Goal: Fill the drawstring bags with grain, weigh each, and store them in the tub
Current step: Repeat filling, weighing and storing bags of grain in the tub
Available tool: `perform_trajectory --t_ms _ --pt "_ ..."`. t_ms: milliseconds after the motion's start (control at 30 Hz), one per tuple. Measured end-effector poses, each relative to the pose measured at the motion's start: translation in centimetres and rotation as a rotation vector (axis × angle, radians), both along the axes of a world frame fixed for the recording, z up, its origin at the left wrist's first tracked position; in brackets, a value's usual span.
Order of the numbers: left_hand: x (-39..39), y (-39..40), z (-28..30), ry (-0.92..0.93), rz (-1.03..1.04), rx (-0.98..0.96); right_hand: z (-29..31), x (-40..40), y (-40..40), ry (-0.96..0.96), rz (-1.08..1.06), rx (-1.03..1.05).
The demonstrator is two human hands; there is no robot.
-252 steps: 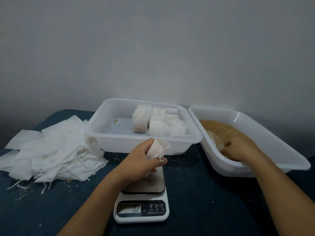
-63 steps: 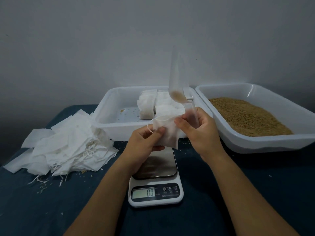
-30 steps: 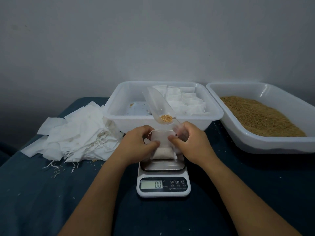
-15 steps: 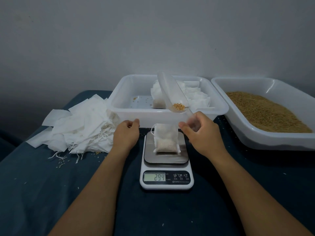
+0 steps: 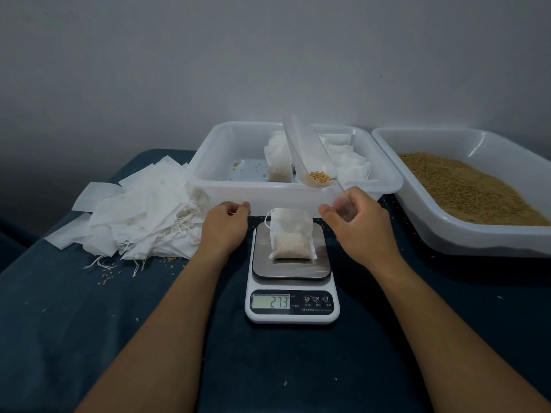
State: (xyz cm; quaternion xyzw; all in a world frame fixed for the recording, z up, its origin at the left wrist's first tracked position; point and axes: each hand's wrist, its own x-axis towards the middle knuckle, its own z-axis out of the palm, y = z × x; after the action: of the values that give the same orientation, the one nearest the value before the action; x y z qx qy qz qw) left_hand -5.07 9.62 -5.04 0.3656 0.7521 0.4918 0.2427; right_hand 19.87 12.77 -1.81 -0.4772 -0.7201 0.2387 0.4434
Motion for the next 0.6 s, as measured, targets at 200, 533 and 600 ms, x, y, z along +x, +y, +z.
perform_trajectory --t_ms 200,533,600 --pt "0.8 -0.8 1.1 0.104 -0.093 0.052 0.0 0.0 0.0 -0.003 0.004 -0.008" --pt "2.3 -2.1 2.5 0.307 -0.32 0.048 0.3 -0.1 -0.2 0.002 0.045 -0.049" --pt "2.4 -2.1 2.6 0.266 -0.344 0.092 0.6 0.0 -0.3 0.009 0.08 -0.058"
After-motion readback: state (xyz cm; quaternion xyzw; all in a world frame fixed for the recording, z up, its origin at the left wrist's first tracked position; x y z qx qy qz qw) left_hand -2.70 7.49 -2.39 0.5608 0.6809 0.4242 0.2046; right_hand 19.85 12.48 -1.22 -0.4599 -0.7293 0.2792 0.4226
